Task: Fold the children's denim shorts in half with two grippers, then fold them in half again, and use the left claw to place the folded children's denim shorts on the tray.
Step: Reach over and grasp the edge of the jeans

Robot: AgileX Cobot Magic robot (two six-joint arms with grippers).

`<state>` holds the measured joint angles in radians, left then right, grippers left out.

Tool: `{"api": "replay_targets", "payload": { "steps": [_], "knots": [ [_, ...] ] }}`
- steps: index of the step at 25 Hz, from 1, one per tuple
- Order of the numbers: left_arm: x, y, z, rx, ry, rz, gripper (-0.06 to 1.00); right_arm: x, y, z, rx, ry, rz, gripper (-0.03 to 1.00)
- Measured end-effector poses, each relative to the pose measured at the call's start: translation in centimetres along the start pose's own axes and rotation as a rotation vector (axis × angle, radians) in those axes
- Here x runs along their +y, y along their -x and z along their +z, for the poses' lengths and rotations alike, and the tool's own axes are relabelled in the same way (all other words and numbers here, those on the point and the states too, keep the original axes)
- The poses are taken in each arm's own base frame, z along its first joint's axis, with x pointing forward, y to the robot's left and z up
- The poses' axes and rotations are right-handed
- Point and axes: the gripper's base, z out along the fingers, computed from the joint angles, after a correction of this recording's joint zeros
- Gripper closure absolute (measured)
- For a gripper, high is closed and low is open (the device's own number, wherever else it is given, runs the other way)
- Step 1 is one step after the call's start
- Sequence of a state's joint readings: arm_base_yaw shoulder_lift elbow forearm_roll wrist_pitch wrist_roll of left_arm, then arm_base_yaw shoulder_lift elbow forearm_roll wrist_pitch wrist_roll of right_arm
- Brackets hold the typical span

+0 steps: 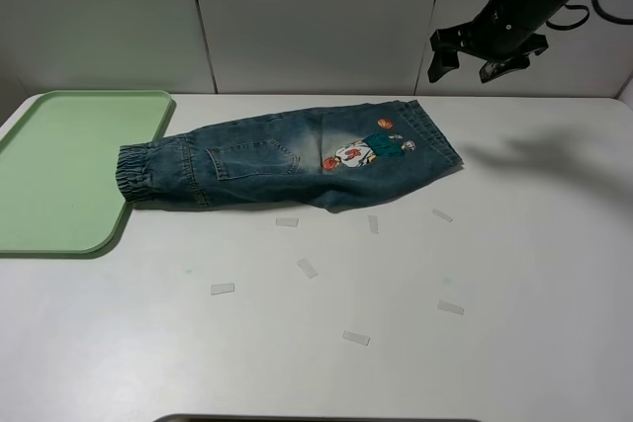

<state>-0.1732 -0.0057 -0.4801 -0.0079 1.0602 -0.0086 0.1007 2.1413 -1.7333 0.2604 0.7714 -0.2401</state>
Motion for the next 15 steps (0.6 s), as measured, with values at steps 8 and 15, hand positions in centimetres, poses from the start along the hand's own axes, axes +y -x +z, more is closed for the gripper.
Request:
{"api": "replay_targets", "payload": {
  "steps": [8, 15],
  "knots": [
    [0.0, 0.0, 0.0, 0.000, 0.000, 0.000, 0.16, -0.5, -0.3, 5.7, 0.117, 0.085, 0.006, 0.35],
    [0.0, 0.0, 0.0, 0.000, 0.000, 0.000, 0.16, -1.6, -1.5, 8.7, 0.134, 0.075, -0.015, 0.35]
  ]
}}
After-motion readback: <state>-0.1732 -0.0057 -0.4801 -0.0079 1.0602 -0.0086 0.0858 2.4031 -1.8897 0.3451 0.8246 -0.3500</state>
